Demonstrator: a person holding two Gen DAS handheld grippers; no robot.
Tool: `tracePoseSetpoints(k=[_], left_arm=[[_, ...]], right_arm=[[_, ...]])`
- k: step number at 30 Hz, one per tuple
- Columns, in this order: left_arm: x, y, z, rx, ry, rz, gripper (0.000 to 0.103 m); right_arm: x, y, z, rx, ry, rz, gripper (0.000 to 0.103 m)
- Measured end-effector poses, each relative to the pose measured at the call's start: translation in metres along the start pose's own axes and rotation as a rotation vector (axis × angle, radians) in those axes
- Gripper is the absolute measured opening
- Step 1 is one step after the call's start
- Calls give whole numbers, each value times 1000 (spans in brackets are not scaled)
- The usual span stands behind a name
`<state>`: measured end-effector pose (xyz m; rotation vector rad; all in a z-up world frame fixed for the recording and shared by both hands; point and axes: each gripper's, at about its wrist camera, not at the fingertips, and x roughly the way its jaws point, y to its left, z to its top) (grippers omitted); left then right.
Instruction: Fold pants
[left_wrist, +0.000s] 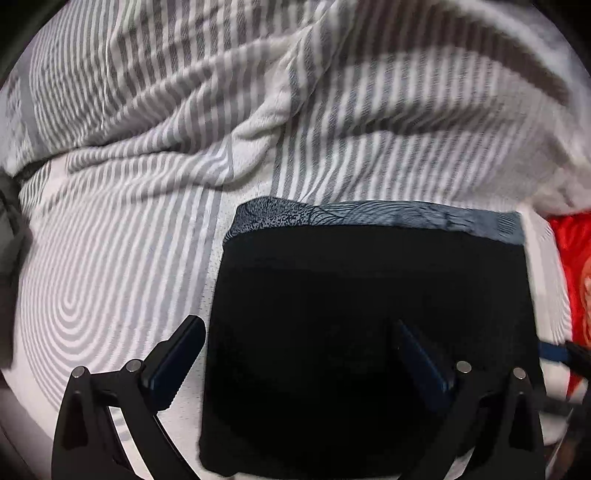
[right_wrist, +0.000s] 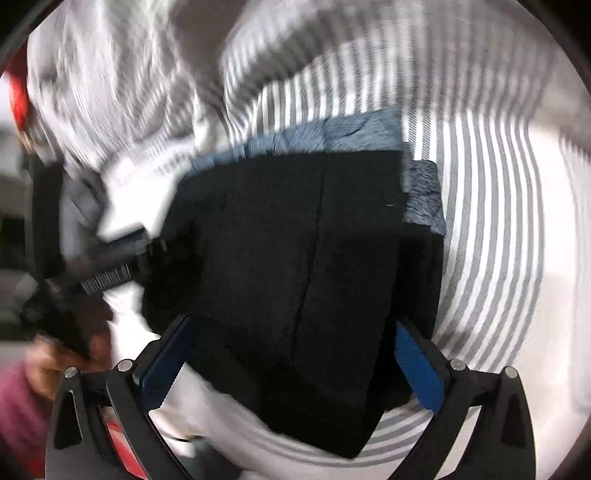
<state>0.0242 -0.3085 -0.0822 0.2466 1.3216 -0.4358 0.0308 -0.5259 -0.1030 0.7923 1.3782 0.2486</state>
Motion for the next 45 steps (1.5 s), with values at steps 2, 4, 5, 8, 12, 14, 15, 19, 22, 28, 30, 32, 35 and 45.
tracePoseSetpoints(k=[2,4,5,8,12,14,15,19,22,28,30,32,35,45], left_arm=[[-9,8,-4,29,-2,-31,102],[-13,21,-7,51,15,-60,102],[-12,28,-9,57,30,-70,102],[-6,48,-6,48,65,-113,102],[10,60,-8,53,121,-176,102],[17,58,-8,79,145,-201,102],[19,57,-7,93,155,-210,102],[31,57,-3,128,193,-266,102],[37,60,-1,115,213,-315,102],[52,60,6,90,259,-392,102],[56,59,6,76,272,-416,102],[57,53,6,79,279,-436,102],[55,36,2,108,261,-426,100],[13,19,-8,138,172,-372,64]], right_arm=[[-14,-25,-1,86,-31,103,102],[-24,-47,-4,147,-63,150,102],[-28,-59,-6,177,-76,171,101],[-30,-81,-8,228,-94,207,97],[-21,-100,-7,278,-90,256,91],[-15,-103,-6,270,-78,278,89],[-11,-103,-5,260,-66,281,88],[5,-103,1,235,-26,322,86],[14,-100,8,214,-3,369,86],[30,-86,20,145,46,378,86],[33,-82,25,135,54,373,86],[36,-75,28,135,60,350,84],[41,-62,34,153,75,278,67],[20,-42,26,185,22,337,39]])
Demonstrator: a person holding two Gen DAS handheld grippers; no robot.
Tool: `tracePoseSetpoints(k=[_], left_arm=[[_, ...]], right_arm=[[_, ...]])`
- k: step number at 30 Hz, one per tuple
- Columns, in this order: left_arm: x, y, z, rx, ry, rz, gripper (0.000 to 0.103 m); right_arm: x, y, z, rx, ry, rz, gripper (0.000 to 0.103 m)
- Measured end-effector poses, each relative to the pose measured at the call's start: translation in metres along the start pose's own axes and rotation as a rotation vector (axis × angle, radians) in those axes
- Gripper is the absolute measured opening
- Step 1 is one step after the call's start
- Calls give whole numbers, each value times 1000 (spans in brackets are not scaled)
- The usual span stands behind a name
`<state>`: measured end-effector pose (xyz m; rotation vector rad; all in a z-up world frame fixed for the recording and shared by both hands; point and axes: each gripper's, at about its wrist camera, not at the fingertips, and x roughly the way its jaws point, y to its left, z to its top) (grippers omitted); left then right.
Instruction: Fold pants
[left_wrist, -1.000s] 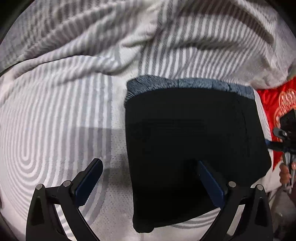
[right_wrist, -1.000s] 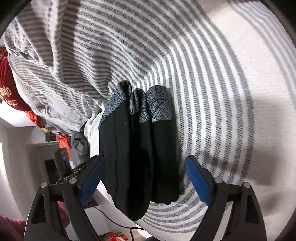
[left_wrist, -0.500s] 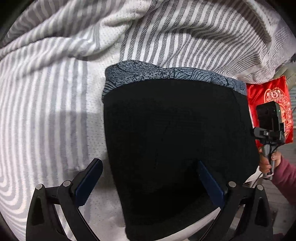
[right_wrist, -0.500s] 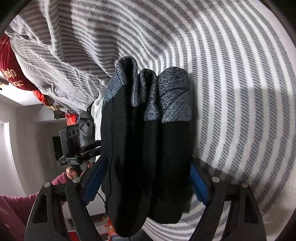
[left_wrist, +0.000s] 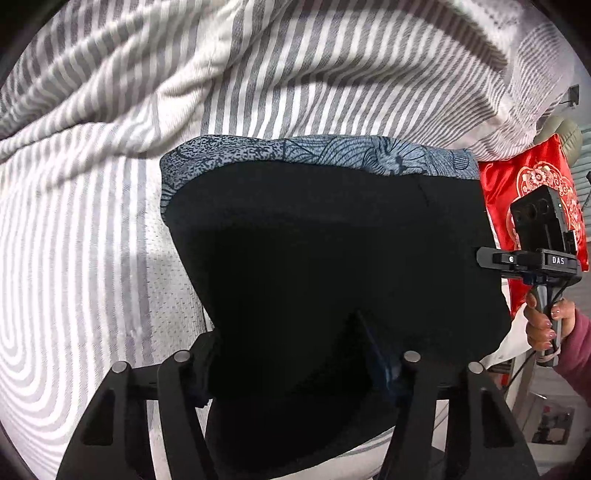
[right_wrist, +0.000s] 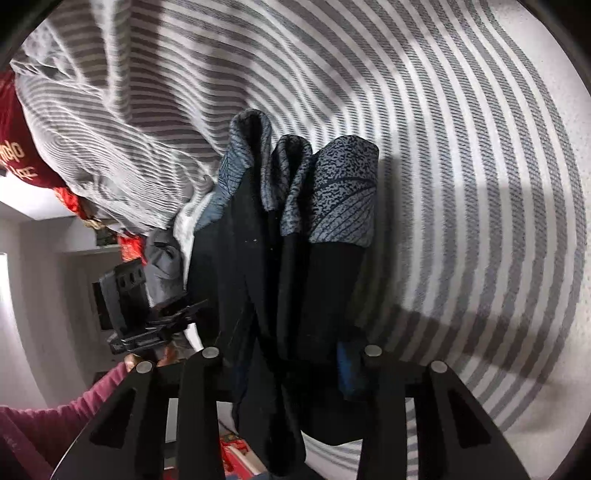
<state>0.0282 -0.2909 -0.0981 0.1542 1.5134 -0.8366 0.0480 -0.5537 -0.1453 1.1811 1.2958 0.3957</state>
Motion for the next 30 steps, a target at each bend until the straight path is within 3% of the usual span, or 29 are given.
tracePoseSetpoints(k=[12,21,27,30], left_arm=[[-33,-49,-38,13,-32,2,64],[-26,-79,-72,2,-29,34,64],[-2,-83,-87,7,-29,111,65],[-2,-90,-87,8,-43,157,70]], right_arm=[[-45,16,-42,6,-27,81,38],[-70,-8,-89,37,-34,73,38],[-61,-43,-110,75,-25,-34,44],[-66,-44,-114,99,-54,-130,62]])
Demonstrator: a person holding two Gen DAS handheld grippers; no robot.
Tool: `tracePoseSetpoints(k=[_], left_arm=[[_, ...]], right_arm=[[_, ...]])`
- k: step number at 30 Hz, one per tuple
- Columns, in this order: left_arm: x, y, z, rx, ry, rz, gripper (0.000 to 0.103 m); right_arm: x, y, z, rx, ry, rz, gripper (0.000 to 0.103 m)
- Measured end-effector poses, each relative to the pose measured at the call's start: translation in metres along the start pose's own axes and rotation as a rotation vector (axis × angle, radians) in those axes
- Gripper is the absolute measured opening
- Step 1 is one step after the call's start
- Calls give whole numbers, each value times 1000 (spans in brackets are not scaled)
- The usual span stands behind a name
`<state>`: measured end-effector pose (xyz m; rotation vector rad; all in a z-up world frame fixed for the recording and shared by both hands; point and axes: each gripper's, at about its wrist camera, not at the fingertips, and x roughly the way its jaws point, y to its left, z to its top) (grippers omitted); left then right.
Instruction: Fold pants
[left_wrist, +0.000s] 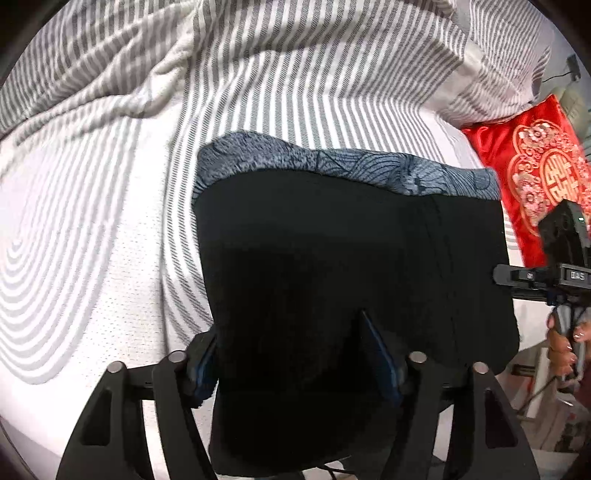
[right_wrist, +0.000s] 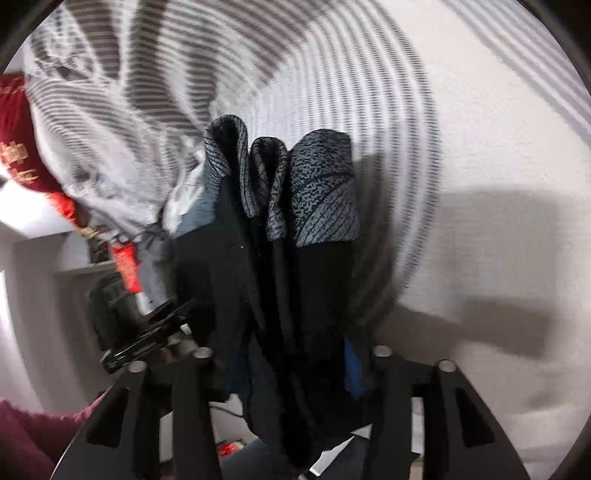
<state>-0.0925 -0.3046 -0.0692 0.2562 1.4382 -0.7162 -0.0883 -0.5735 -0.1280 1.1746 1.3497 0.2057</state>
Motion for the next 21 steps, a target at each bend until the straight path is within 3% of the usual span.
tracePoseSetpoints(k=[2,10,12,13,15,17,19,21], left_arm=[[-4,-4,3,15,-6,42,70],[-36,-22,6,42,-80,123,70],[-41,-29,3,43,-98,138,95],[-42,-34,2,47,-117,143,96],[-44,-46,-4,64,-121,160,96],[-36,-51,-6,55,-108,187,96],[-28,-49,-10,36,-87,179,96],[-19,-48,-14,39,-83,192,96]], right_arm=[[-9,5,-4,8,-41,-48,77],[-45,48,-20,-44,-170,-247,79],[-45,61,-22,-70,-192,-311,79],[-43,67,-23,-81,-196,-337,78],[-37,76,-28,-104,-199,-369,65],[-27,85,-31,-128,-189,-408,43],[-17,88,-36,-140,-180,-429,34],[-8,88,-42,-148,-168,-438,33]])
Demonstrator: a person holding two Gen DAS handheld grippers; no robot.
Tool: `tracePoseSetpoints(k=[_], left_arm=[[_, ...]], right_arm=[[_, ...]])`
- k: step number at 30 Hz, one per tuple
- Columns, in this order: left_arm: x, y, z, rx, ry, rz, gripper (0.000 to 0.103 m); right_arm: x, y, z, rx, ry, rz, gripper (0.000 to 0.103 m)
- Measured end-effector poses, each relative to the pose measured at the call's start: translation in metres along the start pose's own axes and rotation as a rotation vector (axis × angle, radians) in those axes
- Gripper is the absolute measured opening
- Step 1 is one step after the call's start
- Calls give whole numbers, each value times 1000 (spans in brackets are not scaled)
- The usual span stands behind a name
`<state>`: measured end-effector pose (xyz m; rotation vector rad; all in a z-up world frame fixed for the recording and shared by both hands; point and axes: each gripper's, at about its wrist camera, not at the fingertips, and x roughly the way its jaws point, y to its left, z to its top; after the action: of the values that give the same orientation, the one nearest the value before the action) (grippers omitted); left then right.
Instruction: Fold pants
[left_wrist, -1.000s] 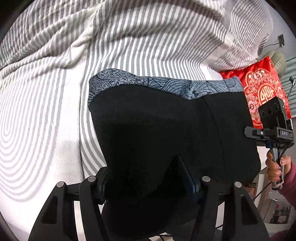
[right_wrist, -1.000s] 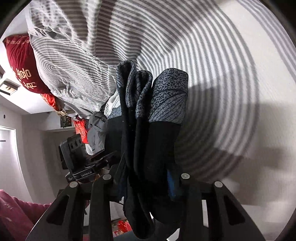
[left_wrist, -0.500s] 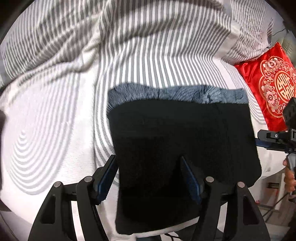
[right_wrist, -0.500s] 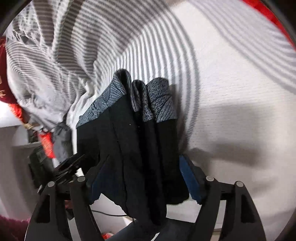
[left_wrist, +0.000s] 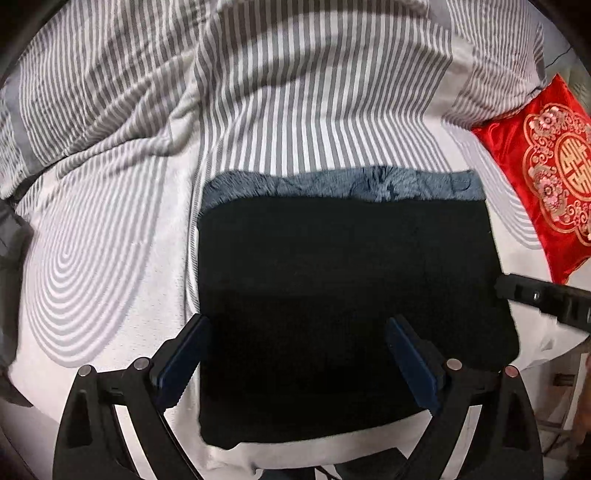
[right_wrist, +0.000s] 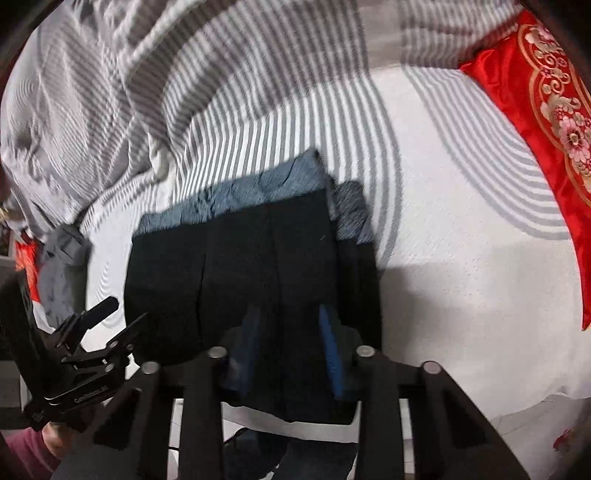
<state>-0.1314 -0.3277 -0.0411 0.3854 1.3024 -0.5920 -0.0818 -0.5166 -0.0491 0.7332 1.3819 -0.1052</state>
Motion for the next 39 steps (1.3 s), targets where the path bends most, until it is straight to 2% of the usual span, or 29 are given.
tracePoseSetpoints(k=[3,7,9,11,13,27,30,34,37,39], left_arm=[[13,-3,-4,37,6,39,96],[25,-5,-9,81,31,54,96],[21,-4,-8,73,33,47,96],[14,-3,-6,54,38,34,96],[7,-2,-6,47,42,35,96],[-29,-4,-25,42,108,68,96],[-37,-3,-29,40,101,68,96],[-49,-2,-36,41,91,61,96],[-56,-1,-39,45,90,47,96],[-59,0,-40,49,96,35,96]], right_arm=[[17,6,-4,-24,21,-47,33],[26,6,-2,-25,24,-72,33],[21,11,2,-19,30,-69,39],[11,18,1,-18,27,-59,59],[4,23,-2,-26,18,-69,67],[-23,35,-37,50,30,-104,80],[-30,39,-41,50,29,-112,82],[-40,46,-46,41,12,-132,89],[-45,49,-50,50,9,-136,103],[-50,51,-54,52,0,-146,103]])
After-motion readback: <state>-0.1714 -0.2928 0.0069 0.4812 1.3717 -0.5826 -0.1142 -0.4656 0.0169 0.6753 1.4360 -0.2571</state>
